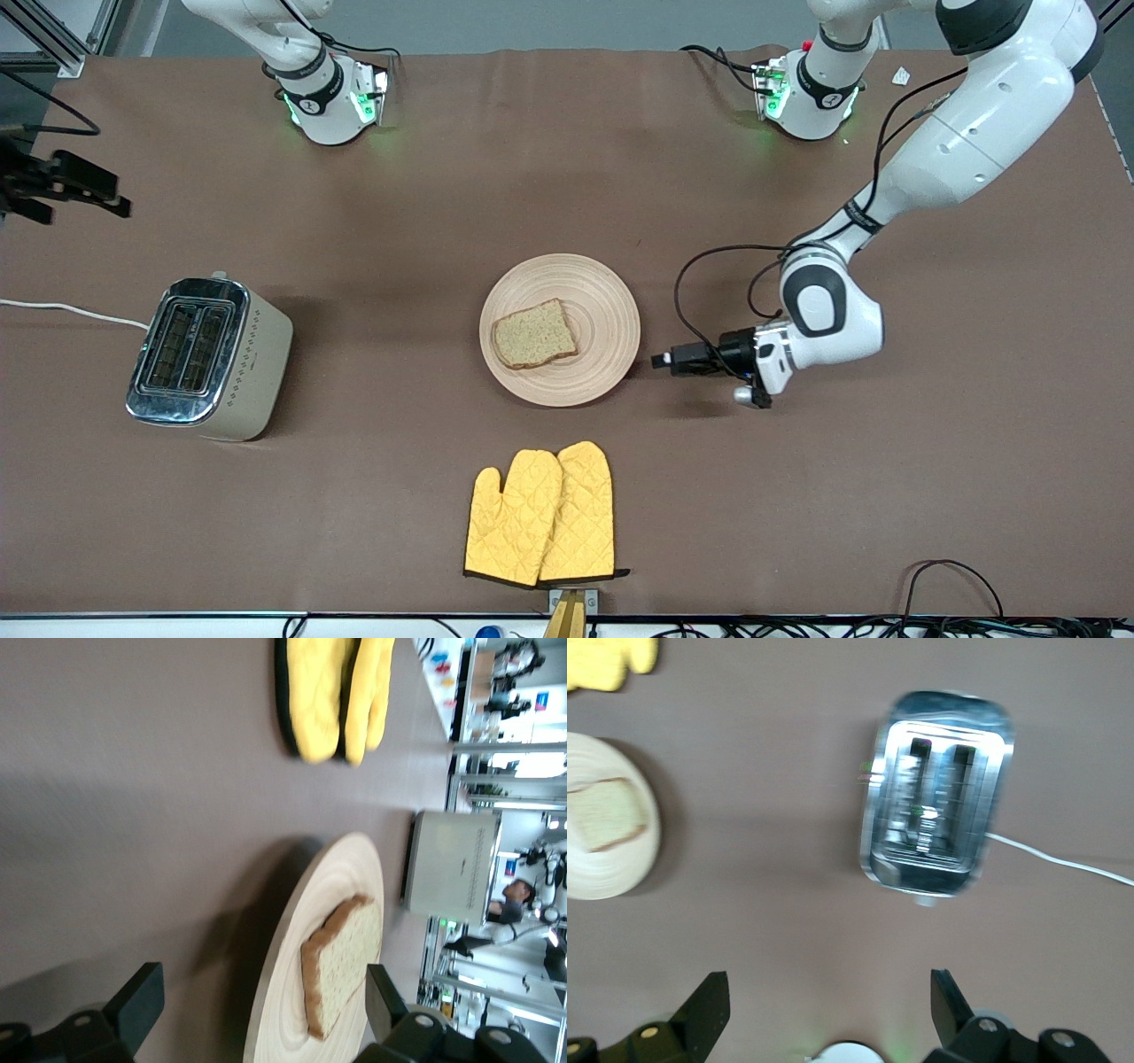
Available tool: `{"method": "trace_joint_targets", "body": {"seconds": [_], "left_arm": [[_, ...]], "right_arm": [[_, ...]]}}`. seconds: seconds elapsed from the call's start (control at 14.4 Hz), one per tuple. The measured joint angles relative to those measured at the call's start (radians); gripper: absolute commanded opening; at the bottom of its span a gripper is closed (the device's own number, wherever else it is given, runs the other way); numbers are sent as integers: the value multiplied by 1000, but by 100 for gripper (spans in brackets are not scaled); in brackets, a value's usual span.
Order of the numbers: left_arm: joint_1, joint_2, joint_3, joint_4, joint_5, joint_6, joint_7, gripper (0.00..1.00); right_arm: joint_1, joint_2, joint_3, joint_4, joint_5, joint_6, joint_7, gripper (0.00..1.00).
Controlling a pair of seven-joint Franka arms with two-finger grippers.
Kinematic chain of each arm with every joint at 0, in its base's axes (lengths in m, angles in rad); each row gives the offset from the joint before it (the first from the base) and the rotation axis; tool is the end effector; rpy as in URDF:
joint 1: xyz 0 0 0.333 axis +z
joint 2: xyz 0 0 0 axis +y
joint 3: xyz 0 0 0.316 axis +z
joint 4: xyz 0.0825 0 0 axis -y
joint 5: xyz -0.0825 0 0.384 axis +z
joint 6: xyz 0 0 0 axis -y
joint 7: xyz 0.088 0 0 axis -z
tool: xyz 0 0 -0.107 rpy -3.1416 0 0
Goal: Move plate and put bread in toaster
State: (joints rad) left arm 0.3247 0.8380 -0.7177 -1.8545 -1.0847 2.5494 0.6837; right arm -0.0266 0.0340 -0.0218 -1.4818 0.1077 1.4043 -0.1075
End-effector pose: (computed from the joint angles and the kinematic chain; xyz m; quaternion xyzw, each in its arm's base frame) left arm 0.6000 -0.2109 0.1572 0.8608 0.0497 0.0116 0.5065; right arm 0.5476 -0.0134 0.6341 -0.9964 -0.0354 0.0513 0.0573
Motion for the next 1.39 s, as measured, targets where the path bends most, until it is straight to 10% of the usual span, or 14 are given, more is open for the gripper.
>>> {"method": "trace_joint_targets", "body": {"seconds": [0.69,1.39], "left_arm": [[290,-8,0,148,324,-396,-158,100],[419,-72,-10,361,541,-804,-392,100]], "right_arm": [[342,214,11,-305,71,635,330,100],[534,476,9,-292,67,910,576,88]]}}
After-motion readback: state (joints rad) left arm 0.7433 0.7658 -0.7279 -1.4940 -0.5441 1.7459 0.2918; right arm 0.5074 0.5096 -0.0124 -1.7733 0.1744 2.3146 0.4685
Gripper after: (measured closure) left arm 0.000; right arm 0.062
